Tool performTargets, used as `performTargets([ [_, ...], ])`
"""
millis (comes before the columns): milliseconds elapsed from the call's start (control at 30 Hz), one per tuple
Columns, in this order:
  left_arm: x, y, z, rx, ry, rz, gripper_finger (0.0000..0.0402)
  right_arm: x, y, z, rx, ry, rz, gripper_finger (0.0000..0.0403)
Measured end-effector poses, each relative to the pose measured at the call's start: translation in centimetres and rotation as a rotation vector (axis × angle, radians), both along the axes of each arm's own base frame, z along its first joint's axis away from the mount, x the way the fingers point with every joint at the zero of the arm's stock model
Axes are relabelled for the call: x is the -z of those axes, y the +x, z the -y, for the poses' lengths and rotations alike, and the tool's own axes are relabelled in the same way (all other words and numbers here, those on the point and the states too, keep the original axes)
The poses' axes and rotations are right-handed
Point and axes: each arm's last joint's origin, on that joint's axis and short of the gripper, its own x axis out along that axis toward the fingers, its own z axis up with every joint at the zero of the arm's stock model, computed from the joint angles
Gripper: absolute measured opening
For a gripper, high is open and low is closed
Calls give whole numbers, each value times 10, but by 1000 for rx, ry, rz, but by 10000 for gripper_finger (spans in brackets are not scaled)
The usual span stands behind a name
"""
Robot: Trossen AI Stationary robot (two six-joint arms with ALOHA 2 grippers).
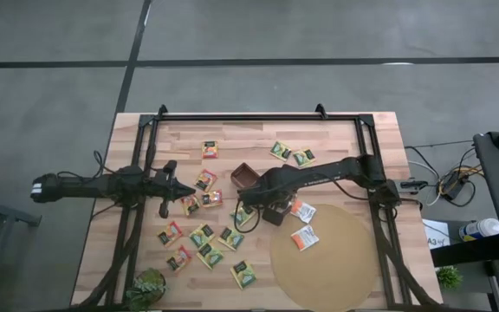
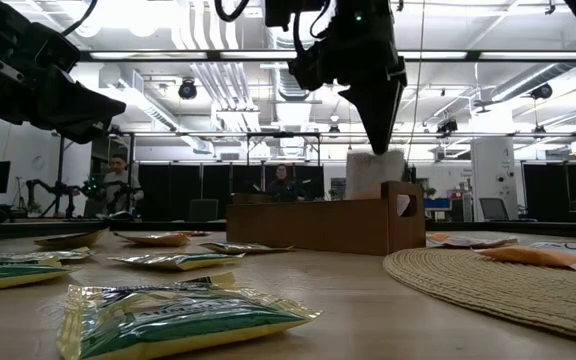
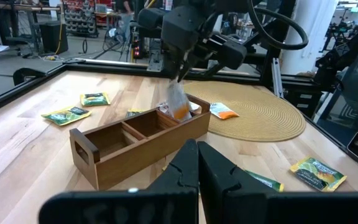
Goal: Pick & Place Tea
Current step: Put the white tea bag into the right section of the wooden organizer
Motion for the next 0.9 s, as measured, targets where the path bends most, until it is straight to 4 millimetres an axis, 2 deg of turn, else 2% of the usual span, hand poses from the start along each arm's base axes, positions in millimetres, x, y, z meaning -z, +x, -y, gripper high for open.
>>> performTargets([
  [200,0,0,0,0,0,1,0,0,0,0,27,-3,6,97],
  [367,0,0,0,0,0,1,0,-4,-2,1,37,-3,15,119],
  [567,0,0,0,0,0,0,0,-28,-12,0,133,-5,92,128],
  [800,0,0,0,0,0,0,0,-39,-32,-10,415,-11,141,121],
  [900,0,0,0,0,0,0,0,-34,-44,-13,564,-28,128,121],
])
